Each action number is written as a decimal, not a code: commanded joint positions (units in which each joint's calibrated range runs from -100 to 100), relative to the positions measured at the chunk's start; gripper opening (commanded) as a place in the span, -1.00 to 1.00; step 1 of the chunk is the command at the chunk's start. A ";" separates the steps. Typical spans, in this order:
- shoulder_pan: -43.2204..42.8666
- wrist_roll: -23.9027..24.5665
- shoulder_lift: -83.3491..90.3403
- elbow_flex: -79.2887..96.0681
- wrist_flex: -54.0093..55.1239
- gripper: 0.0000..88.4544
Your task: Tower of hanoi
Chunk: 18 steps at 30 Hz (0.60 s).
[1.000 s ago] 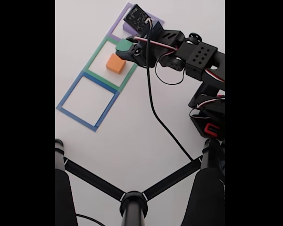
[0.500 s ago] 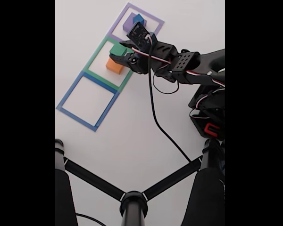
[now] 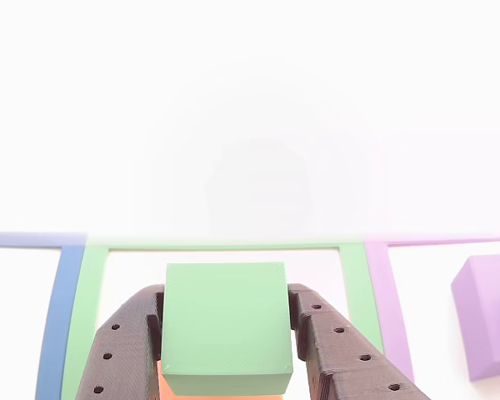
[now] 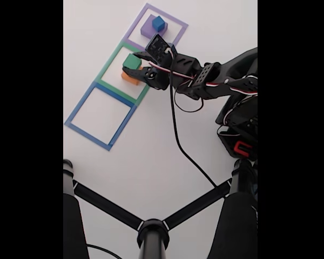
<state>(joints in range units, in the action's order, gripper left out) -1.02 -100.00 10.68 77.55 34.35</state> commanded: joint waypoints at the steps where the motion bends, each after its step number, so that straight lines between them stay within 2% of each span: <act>1: -0.62 0.00 0.14 0.37 2.52 -0.83; 18: -0.62 0.00 -4.51 -0.17 5.92 -0.80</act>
<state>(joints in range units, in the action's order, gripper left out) -1.43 -100.00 6.12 78.24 38.28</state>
